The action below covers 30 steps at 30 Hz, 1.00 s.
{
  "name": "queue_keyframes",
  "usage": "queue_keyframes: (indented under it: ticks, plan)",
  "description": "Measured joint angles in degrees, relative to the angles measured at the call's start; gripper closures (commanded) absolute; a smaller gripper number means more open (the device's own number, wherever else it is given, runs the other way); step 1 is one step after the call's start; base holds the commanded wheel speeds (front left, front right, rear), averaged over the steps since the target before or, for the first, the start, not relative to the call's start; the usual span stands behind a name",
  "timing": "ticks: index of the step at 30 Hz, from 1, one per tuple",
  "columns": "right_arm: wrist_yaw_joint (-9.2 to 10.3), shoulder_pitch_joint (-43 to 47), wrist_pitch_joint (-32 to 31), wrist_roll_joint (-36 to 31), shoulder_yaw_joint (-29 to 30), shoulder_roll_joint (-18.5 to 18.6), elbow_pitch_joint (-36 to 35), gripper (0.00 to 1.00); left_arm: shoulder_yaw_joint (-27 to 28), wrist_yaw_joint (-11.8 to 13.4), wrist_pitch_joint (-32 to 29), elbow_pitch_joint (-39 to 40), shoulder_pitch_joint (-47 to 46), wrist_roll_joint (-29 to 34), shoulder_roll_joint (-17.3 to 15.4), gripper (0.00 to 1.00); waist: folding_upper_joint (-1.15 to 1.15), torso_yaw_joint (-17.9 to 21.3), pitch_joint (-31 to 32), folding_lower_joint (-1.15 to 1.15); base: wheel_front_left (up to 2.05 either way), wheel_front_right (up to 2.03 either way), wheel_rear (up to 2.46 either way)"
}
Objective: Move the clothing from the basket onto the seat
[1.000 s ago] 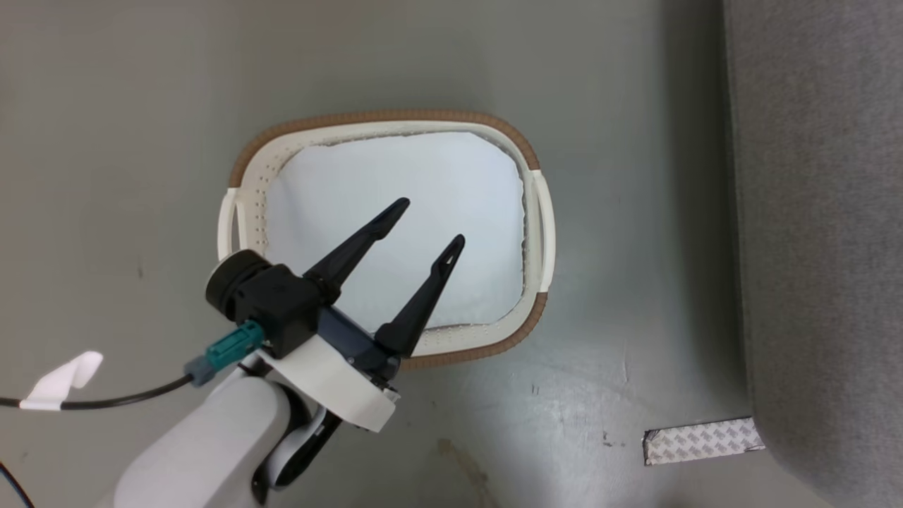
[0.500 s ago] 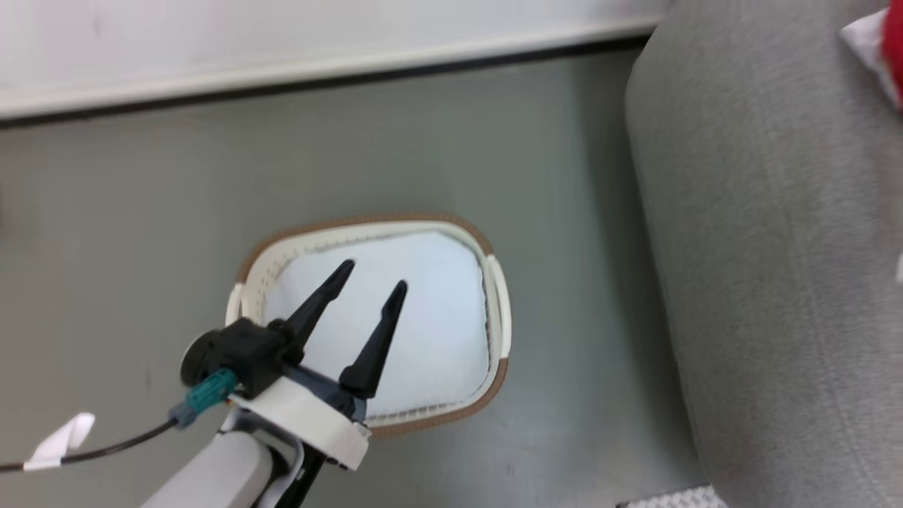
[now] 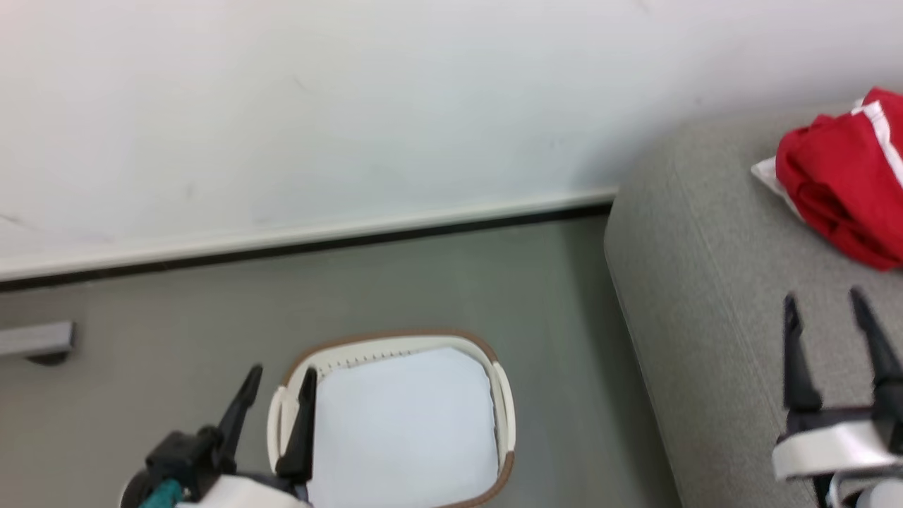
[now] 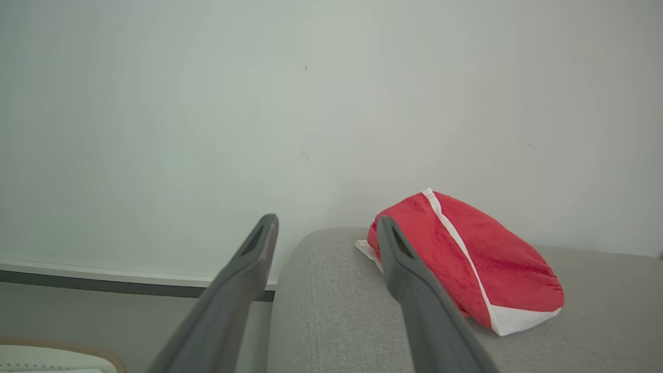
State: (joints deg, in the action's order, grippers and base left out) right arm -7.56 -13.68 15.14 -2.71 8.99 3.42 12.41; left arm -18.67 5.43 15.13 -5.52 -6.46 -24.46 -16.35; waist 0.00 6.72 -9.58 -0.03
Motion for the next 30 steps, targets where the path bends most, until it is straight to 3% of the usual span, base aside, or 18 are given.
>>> queue_keyframes:
  ticks: [9,19,30]
  plan:
    - [0.0,12.0,0.0,5.7,-6.9,-0.5,-0.4,0.0,9.3,-5.0,0.0,-5.8,7.7,5.8,5.4,0.0,0.0,-3.0,8.0,0.0,0.0,0.0,0.0]
    - [0.01,15.2,0.0,8.3,-9.8,-0.6,3.3,0.0,16.5,-10.2,0.0,-9.6,10.4,10.4,9.7,0.0,0.0,-5.2,10.8,0.01,0.0,0.0,0.0]
    - [0.0,15.1,0.0,9.3,-9.9,-0.6,5.5,0.0,20.3,-12.5,0.0,-11.1,10.4,13.2,11.8,0.0,0.0,-6.2,11.4,0.03,0.0,0.0,0.0]
